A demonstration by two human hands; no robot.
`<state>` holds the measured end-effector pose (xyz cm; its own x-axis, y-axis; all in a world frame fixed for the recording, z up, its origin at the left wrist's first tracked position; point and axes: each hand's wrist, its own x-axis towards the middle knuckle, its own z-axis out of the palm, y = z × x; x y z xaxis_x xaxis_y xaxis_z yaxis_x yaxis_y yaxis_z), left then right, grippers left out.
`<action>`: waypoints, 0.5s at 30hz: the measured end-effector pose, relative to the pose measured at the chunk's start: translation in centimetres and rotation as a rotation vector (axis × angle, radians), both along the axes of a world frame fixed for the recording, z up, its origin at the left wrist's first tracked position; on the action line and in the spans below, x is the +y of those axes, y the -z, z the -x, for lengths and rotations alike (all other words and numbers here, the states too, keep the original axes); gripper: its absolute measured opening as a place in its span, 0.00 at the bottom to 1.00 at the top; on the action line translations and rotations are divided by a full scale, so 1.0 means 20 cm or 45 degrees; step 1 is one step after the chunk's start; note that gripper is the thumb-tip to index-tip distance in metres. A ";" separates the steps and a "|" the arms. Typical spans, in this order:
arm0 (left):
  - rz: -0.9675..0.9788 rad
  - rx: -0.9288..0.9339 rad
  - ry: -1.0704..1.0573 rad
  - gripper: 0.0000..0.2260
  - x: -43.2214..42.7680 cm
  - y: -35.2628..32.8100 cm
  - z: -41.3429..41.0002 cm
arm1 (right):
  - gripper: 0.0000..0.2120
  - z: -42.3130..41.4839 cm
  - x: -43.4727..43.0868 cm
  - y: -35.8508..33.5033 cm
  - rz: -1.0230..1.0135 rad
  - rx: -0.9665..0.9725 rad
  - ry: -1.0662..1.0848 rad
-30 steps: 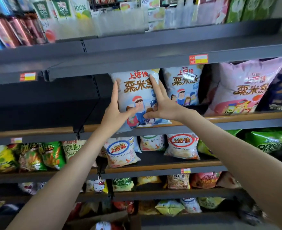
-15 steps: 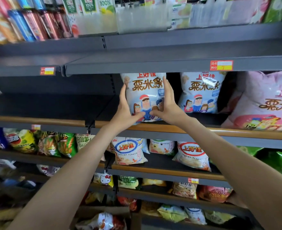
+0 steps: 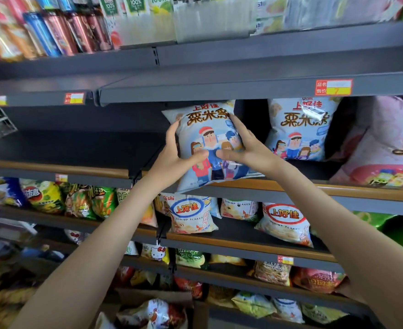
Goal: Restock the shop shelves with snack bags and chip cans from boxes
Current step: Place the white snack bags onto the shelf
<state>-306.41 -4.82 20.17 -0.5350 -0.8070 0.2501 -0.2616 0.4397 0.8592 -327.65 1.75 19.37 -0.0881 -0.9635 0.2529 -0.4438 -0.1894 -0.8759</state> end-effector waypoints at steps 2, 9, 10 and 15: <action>0.017 -0.056 0.094 0.42 0.04 0.02 -0.03 | 0.47 0.03 0.08 0.02 0.053 0.067 -0.028; 0.552 0.130 0.036 0.44 0.29 0.36 0.07 | 0.53 0.13 0.28 0.10 0.220 0.412 -0.062; 0.530 0.187 0.004 0.44 0.34 0.42 0.08 | 0.53 0.13 0.30 0.10 0.196 0.462 -0.086; 0.408 0.426 -0.104 0.41 0.44 0.58 0.11 | 0.56 0.09 0.32 0.08 0.311 0.834 -0.147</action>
